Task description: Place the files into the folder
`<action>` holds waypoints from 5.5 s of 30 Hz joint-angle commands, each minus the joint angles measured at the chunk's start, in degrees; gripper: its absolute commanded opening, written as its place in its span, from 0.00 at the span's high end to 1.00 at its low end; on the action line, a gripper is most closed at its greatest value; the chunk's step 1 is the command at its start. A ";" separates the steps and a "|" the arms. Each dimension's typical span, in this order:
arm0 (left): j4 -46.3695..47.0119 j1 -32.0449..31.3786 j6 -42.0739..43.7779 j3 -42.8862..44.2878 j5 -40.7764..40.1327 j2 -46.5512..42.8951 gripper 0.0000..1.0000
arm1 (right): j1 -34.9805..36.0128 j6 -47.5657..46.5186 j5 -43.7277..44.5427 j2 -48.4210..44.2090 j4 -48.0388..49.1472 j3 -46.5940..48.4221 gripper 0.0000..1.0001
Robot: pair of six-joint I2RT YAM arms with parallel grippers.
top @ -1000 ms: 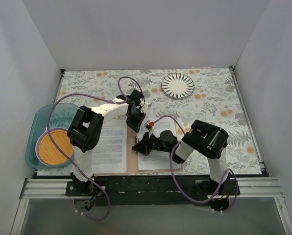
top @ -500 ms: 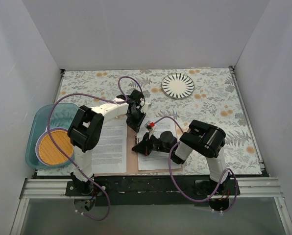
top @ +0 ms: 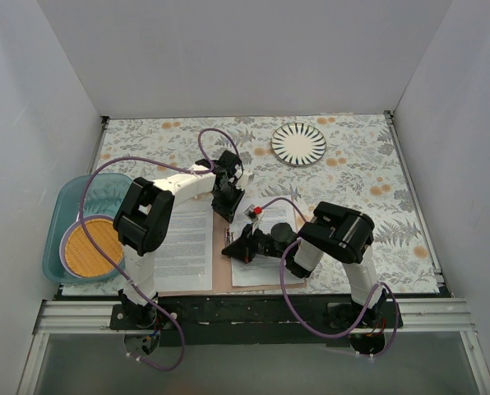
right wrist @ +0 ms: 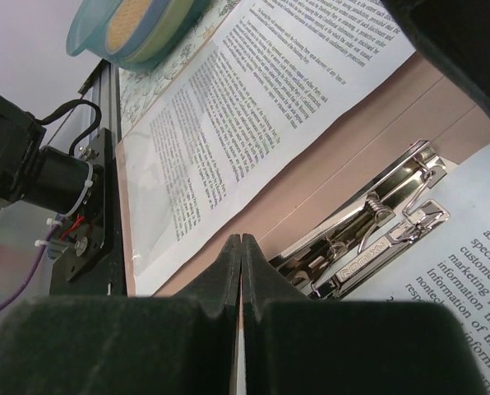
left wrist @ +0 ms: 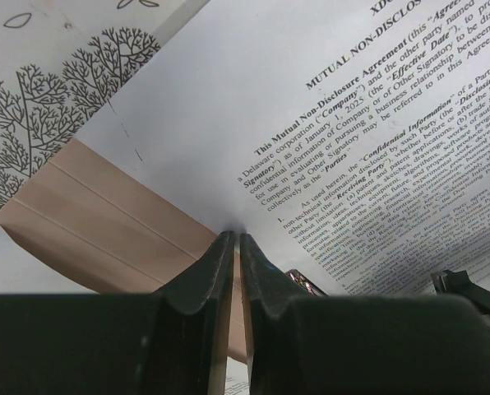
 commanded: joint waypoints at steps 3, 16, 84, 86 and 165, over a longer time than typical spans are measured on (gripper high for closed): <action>-1.08 0.54 0.89 -1.22 -3.27 3.73 0.92 | 0.11 -1.42 -0.17 5.31 -18.36 -5.02 0.99; -1.25 0.63 0.71 -1.04 -3.01 3.38 0.92 | -0.42 -2.12 1.84 4.26 -27.57 -2.66 0.99; -5.38 1.86 -0.17 7.91 -4.41 4.08 0.92 | -0.07 -19.61 1.58 -19.03 -52.36 18.88 0.70; -6.78 1.86 -0.43 10.72 -4.50 3.65 0.89 | 0.02 -20.31 2.20 -21.14 -53.51 19.14 0.67; -15.47 20.14 6.69 15.07 -12.04 -11.03 0.68 | 35.09 -38.08 57.12 -18.84 -60.71 23.37 0.92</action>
